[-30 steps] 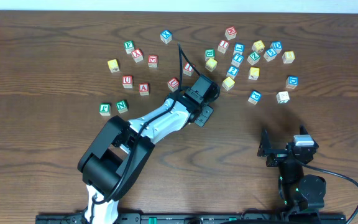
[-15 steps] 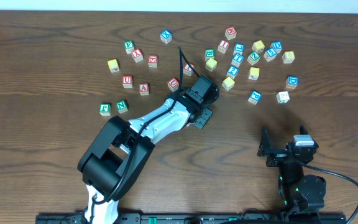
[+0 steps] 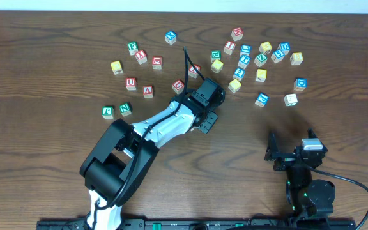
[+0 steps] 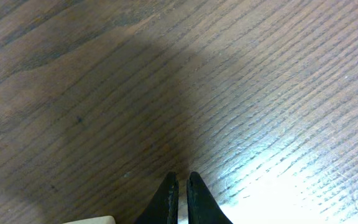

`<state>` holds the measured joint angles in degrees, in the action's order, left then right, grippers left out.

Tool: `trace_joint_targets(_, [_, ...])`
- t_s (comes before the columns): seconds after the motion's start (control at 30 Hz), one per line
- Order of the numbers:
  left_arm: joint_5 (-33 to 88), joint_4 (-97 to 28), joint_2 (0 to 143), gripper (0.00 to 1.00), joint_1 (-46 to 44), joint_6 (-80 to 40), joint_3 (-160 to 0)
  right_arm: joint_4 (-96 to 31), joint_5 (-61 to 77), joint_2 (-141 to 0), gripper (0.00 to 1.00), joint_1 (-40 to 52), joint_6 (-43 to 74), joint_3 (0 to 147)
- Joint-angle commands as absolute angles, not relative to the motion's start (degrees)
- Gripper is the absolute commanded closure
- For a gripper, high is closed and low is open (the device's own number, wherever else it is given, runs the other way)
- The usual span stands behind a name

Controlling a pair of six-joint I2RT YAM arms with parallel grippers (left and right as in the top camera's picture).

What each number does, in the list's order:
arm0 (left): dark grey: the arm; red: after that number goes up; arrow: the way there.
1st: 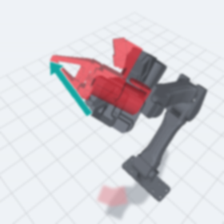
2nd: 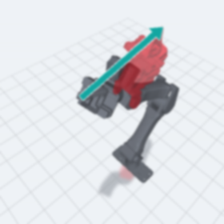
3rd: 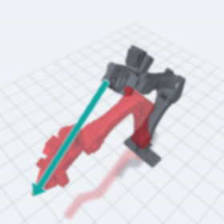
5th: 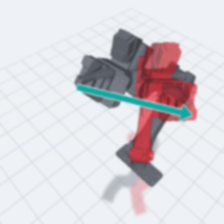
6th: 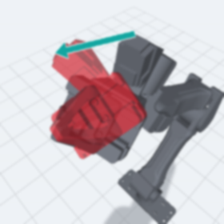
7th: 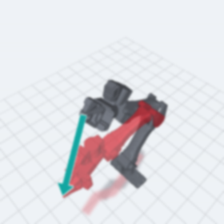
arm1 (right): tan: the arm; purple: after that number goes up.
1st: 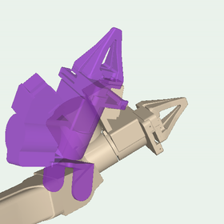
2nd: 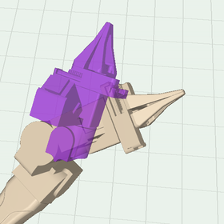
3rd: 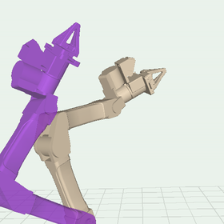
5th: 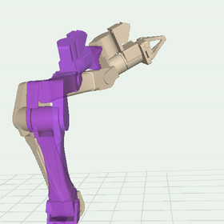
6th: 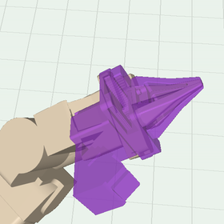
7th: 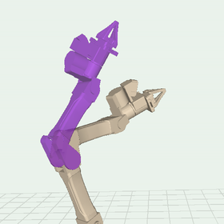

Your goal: Spell out CORL

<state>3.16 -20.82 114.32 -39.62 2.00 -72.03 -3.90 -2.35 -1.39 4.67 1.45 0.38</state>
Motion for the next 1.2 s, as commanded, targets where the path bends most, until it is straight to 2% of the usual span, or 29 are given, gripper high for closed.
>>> trace_joint_targets(0.0, [4.1, -21.4, 112.7, 0.92, -40.7, 3.0, -72.8, -4.1, -2.4, -1.4, 0.01, 4.4, 1.2, 0.3])
trace_joint_targets(0.67, [2.0, -24.9, 112.6, 0.93, -45.1, 3.0, -72.8, -4.1, -2.4, -1.4, 0.01, 4.4, 1.2, 0.3])
trace_joint_targets(0.97, [-10.2, -23.0, 112.5, 0.93, -45.0, 2.8, -74.1, -4.1, -2.4, -1.4, 0.01, 4.4, 1.2, 0.3])
trace_joint_targets(1.17, [-12.7, -23.3, 112.5, 0.93, -45.0, 2.7, -74.3, -4.1, -2.4, -1.4, 0.01, 4.4, 1.2, 0.3])
